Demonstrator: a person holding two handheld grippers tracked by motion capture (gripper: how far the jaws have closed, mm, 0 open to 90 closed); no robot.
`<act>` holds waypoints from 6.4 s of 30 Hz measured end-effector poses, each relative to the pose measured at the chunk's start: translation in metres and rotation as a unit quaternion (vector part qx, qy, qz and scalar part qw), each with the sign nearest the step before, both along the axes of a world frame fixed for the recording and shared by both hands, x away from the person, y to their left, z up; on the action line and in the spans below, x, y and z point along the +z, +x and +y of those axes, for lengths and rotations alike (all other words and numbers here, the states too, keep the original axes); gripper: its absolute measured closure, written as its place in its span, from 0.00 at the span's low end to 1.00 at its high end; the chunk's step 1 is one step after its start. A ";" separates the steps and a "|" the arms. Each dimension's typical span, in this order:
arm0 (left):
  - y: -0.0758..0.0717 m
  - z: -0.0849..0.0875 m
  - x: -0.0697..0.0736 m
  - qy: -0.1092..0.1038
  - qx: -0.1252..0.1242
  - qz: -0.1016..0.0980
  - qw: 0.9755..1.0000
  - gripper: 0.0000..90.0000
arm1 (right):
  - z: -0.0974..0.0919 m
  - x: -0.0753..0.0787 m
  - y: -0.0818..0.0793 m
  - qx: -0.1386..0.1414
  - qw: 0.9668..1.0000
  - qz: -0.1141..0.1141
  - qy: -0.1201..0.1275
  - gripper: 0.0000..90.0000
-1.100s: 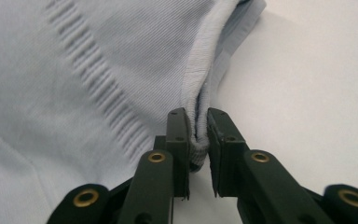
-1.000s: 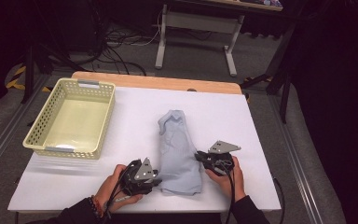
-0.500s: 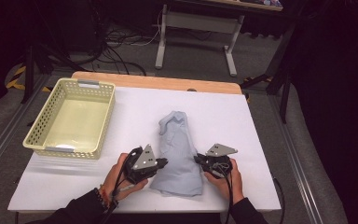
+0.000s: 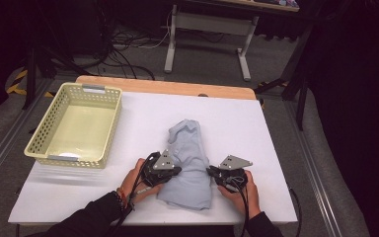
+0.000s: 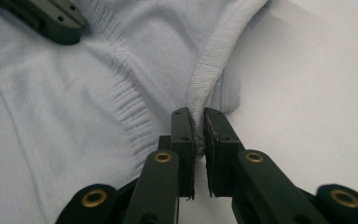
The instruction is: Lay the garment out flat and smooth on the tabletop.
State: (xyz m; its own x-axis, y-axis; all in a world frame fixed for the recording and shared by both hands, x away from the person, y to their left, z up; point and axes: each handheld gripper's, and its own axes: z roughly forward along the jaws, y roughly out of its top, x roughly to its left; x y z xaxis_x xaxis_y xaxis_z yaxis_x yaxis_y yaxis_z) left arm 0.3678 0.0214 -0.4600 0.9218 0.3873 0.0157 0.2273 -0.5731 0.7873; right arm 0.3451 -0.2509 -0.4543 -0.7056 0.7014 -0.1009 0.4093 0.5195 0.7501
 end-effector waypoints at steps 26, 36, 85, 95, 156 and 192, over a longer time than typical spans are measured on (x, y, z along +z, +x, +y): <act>-0.004 -0.004 -0.004 0.014 0.003 -0.025 1.000 1.00 | -0.018 0.037 -0.017 -0.018 0.996 -0.067 0.056 1.00; -0.004 -0.003 -0.004 0.013 0.006 -0.025 1.000 1.00 | 0.030 0.053 0.057 0.080 0.991 -0.099 0.050 1.00; -0.005 -0.005 -0.005 0.018 0.005 -0.034 0.999 1.00 | 0.038 0.059 0.049 0.018 0.993 -0.111 0.039 1.00; -0.006 -0.005 -0.005 0.020 0.005 -0.037 0.999 1.00 | 0.047 0.023 0.020 0.041 0.997 -0.061 -0.024 1.00; -0.055 0.044 0.003 0.029 -0.030 -0.004 0.999 0.25 | 0.001 0.002 0.006 -0.010 0.999 0.006 0.051 0.41; -0.049 0.026 -0.007 0.039 -0.042 0.011 0.998 0.77 | -0.006 0.038 -0.016 -0.016 0.992 -0.105 0.074 0.92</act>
State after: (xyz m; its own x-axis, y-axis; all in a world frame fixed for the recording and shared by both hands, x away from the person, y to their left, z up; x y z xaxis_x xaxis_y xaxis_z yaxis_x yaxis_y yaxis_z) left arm 0.3186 0.0474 -0.4674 0.9513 0.3074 0.0217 0.1933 -0.6501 0.7349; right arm 0.3290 -0.2565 -0.4160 -0.6578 0.7407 -0.1368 0.2503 0.3862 0.8878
